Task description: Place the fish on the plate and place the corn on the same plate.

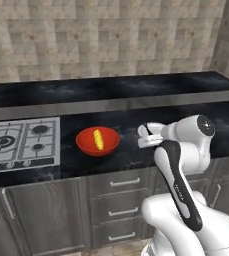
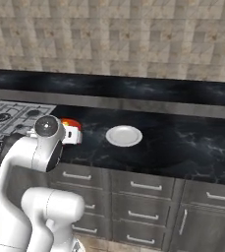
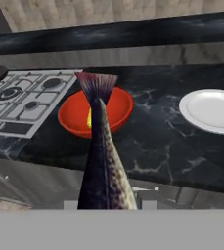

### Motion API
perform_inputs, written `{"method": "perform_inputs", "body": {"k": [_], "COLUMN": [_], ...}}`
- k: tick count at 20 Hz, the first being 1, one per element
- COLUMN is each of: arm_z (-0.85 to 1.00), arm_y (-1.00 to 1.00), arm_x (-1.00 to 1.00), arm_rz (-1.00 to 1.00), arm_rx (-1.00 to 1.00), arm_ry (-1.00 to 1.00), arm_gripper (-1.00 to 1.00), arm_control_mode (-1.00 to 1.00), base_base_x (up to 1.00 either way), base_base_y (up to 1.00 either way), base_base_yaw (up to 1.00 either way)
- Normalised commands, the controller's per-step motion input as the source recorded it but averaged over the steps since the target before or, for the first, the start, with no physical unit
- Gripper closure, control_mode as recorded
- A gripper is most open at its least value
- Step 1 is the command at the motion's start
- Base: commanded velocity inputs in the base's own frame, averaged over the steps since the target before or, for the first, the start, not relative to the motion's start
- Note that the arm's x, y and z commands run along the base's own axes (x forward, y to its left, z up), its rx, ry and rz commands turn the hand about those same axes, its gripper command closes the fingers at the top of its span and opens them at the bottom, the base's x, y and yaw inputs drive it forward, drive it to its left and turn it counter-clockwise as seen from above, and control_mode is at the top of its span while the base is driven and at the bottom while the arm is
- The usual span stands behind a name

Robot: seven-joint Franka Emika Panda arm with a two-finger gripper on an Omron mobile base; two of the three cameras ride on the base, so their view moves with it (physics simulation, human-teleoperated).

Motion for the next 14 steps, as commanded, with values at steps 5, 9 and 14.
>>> {"method": "perform_inputs", "body": {"k": [5, 9, 14], "arm_z": [0.0, 0.0, 0.0], "arm_y": [0.0, 0.0, 0.0], "arm_x": [0.0, 0.0, 0.0], "arm_rz": [0.0, 0.0, 0.0], "arm_rx": [0.0, 0.0, 0.0], "arm_ry": [0.0, 0.0, 0.0], "arm_gripper": [1.0, 1.0, 1.0], "arm_control_mode": [1.0, 1.0, 1.0], "base_base_x": [0.82, 0.91, 0.9], "base_base_y": [-0.16, 0.0, 0.0], "base_base_yaw": [-0.01, -0.05, -0.05]}}
